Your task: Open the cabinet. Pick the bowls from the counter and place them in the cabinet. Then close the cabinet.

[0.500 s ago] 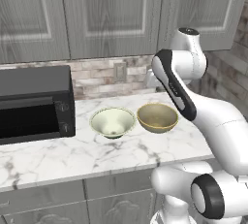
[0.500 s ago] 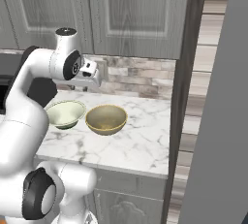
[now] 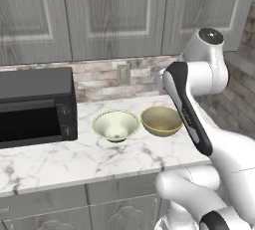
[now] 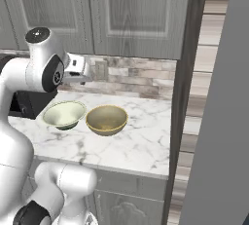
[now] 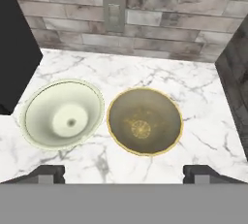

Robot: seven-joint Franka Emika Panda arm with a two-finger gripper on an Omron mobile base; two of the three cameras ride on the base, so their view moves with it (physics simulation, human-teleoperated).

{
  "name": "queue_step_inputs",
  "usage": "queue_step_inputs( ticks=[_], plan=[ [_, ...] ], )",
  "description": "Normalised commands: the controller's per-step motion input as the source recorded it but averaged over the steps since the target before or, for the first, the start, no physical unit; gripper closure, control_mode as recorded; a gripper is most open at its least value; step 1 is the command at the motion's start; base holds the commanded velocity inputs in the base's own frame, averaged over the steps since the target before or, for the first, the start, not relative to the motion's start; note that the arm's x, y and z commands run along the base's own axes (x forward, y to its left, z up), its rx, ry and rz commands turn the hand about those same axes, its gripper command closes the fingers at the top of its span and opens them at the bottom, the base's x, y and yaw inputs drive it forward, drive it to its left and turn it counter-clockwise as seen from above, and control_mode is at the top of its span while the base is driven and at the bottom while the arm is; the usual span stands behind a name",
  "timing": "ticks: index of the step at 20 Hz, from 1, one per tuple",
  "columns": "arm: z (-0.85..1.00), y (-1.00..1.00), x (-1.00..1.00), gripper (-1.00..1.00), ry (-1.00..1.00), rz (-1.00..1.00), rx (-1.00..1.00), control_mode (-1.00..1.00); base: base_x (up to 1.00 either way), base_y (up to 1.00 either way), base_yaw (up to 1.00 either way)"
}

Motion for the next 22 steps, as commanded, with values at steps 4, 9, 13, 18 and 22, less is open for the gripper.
queue_step_inputs(
  ticks=[4,9,13,18,22],
  plan=[
    [0.88,-0.15,-0.42,-1.0,-0.27,0.0,0.0,-1.0,0.0,0.0,0.0],
    [0.8,-0.24,-0.27,-1.0,-0.19,0.0,0.0,-1.0,0.0,0.0,0.0],
    [0.64,-0.12,-0.05,-1.0,-0.15,0.0,0.0,-1.0,0.0,0.0,0.0],
    [0.56,-0.09,0.0,-1.0,-0.11,0.0,0.0,-1.0,0.0,0.0,0.0],
    [0.45,-0.16,0.04,-1.0,-0.09,0.0,0.0,-1.0,0.0,0.0,0.0]
  ],
)
